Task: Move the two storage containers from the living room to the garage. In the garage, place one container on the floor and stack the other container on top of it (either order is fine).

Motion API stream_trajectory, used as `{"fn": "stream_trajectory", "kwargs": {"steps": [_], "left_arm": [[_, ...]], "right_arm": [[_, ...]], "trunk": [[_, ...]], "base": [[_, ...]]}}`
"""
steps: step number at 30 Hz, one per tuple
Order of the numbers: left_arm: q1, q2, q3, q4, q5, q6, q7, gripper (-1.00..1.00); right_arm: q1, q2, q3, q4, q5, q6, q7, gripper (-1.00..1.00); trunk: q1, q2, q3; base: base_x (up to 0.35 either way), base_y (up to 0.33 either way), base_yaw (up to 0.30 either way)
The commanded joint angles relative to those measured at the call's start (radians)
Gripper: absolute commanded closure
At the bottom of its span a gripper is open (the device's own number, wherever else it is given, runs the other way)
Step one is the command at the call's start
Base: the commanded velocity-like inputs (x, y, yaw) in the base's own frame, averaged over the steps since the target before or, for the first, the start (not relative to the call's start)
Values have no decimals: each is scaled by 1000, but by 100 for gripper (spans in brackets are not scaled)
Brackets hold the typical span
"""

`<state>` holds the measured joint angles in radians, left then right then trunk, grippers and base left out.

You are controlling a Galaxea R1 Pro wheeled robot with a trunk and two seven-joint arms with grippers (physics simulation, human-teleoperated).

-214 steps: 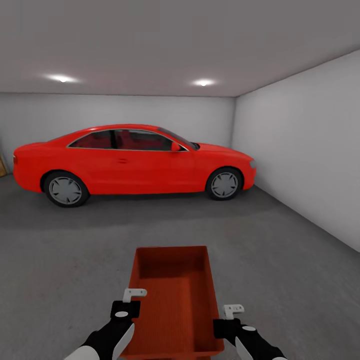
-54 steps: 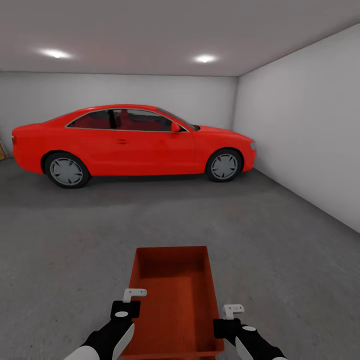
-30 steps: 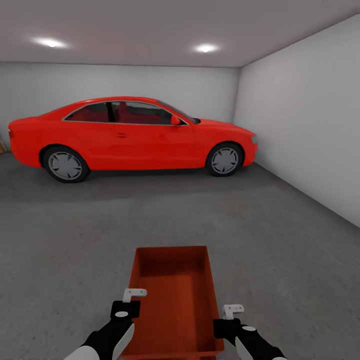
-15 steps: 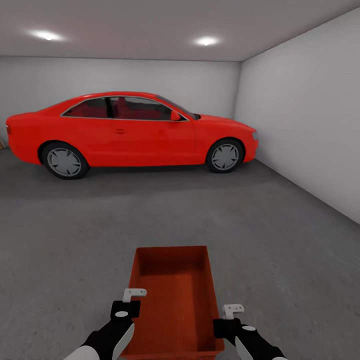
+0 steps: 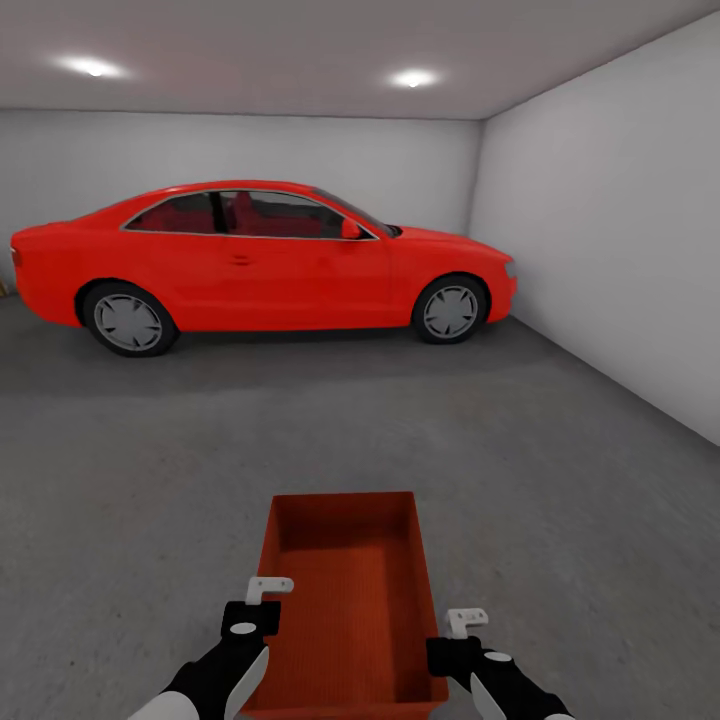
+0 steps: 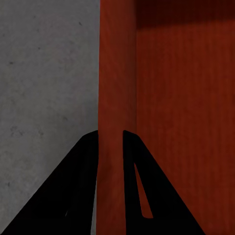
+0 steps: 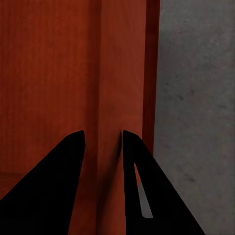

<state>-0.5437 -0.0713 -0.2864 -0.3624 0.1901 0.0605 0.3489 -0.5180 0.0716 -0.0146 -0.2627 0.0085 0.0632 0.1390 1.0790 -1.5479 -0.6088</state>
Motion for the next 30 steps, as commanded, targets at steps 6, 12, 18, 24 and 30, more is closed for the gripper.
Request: {"fn": "stream_trajectory", "kwargs": {"steps": [6, 12, 18, 24, 30], "left_arm": [[0, 1, -28, 1, 38, 5, 7, 100], [0, 1, -28, 0, 38, 5, 7, 100], [0, 1, -28, 1, 38, 5, 7, 100], [0, 1, -28, 2, 38, 5, 7, 100], [0, 1, -28, 2, 38, 5, 7, 100]], "right_arm": [[-1, -1, 2, -19, -3, -76, 7, 100], [-1, 0, 2, -18, -4, -76, 7, 100], [-1, 0, 2, -19, -3, -76, 7, 100], [-1, 0, 2, -20, -3, -76, 7, 100], [-1, -1, 2, -20, -2, -76, 7, 100]], "trunk": [[0, -1, -1], [0, -1, -1], [15, -29, -14], [38, -71, -32], [61, -113, -51]], "base": [[0, 0, 0], [0, 0, 0], [0, 0, 0], [0, 0, 0], [0, 0, 0]]}}
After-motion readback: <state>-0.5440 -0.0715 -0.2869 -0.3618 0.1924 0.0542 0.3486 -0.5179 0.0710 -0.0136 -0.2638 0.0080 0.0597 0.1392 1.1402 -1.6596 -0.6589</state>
